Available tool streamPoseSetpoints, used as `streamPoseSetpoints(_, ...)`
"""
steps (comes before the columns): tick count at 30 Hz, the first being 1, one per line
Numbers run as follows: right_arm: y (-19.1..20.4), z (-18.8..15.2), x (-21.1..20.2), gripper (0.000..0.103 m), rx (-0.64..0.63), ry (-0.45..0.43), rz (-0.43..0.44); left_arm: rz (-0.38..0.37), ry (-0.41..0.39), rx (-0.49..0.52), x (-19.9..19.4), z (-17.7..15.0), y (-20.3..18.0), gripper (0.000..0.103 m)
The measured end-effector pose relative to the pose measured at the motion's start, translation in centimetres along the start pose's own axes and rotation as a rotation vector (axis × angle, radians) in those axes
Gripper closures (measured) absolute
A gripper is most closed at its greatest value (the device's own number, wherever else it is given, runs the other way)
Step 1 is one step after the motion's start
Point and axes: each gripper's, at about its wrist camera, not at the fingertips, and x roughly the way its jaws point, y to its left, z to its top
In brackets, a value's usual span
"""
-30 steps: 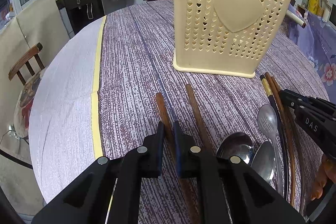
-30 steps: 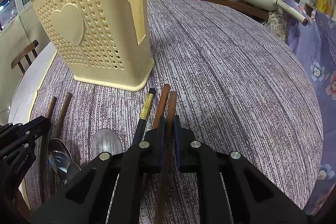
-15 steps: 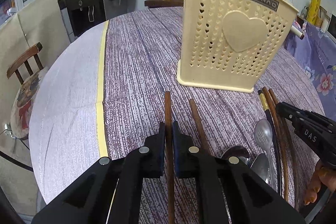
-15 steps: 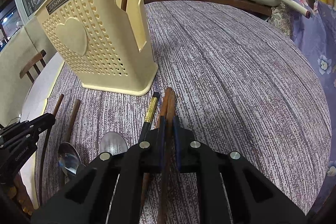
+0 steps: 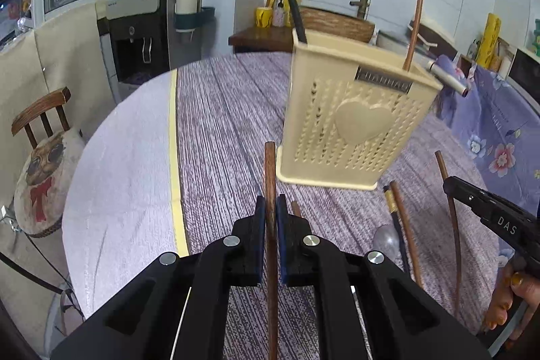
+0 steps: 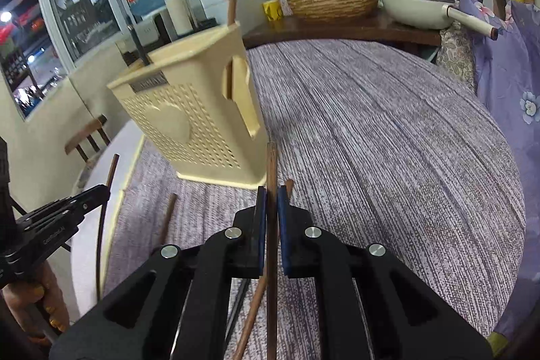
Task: Organize utensils
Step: 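Lower the brown chopstick into the holder with the left tool while the right inserts its chopstick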
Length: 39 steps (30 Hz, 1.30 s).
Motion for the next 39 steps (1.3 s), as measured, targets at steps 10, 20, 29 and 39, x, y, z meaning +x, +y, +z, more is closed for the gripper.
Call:
streamPoseSetpoints(10, 1.0, 1.5, -5.3, 0.095, -0.026, -0.107, 0.070, -0.048, -0.113, -0.003, -4.3, 2.1, -0.2, 0.096)
streamPoseSetpoints(20, 2.2, 2.7, -9.3, 0.095, -0.093, -0.199, 0.067, -0.066, -0.190, 0.008, -6.7, 3.1, 0.4, 0.096)
streamPoseSetpoints(29, 2.7, 3.6, -10.3, 0.095, -0.115, -0.228, 0.066, -0.060, -0.235, 0.014, -7.8, 4.0, 0.6, 0.096)
streamPoseSetpoints(39, 3.5, 5.0, -10.6, 0.095, -0.136, -0.242, 0.076, -0.073, -0.252, 0.017, -8.2, 4.9, 0.6, 0.096)
